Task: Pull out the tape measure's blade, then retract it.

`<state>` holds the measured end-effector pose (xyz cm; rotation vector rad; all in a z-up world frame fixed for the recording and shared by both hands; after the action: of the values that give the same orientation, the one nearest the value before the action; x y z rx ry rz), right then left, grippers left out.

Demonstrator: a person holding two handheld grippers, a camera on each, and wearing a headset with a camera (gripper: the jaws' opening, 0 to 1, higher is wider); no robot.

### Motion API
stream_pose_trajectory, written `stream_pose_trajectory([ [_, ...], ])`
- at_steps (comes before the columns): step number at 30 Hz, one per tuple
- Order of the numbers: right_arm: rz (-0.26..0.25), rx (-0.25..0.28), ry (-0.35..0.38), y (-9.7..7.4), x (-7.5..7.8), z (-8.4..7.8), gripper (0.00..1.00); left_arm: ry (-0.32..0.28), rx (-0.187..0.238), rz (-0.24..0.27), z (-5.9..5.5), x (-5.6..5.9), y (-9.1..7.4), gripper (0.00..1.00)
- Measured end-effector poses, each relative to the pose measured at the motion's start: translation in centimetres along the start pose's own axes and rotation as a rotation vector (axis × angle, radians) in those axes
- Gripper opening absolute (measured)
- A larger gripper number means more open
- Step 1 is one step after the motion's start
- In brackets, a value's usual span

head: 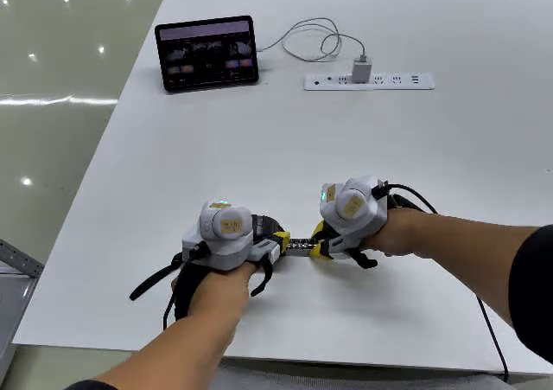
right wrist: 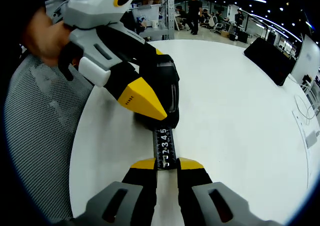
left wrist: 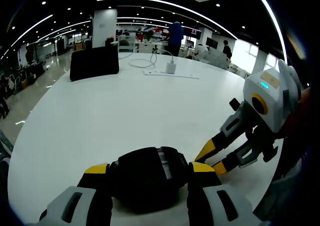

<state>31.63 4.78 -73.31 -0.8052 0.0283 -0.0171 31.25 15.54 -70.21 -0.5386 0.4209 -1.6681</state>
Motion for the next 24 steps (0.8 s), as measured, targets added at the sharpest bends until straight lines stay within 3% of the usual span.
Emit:
stream_pose_trajectory([
  [20,0.011,0.038,-0.017,1.1,0.1,1.0,0.10,-0.012,0.004,0.004,0.0,-0.1,0.0,0.56],
  [22,-0.010,0.027,-0.091,1.2,0.2,1.1,0.10,-0.019,0.005,0.005,0.1,-0.2,0.0,0.56],
  [24,-0.002,0.032,-0.069,1.4,0.0,1.4,0.10,-0.011,0.005,0.004,0.1,-0.2,0.0,0.56],
])
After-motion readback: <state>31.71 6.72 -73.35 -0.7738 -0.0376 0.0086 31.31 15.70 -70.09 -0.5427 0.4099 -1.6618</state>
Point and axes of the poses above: the centre of the closed fingertips' face, and the gripper's own axes: y roughly forward along the fingers, x roughly to its right, z roughly out of its top, the point moved 3 cm from there along -y, roughly backward along the fingers, and after that the axes turned 7 degrees about x, right-handed, at the moved point
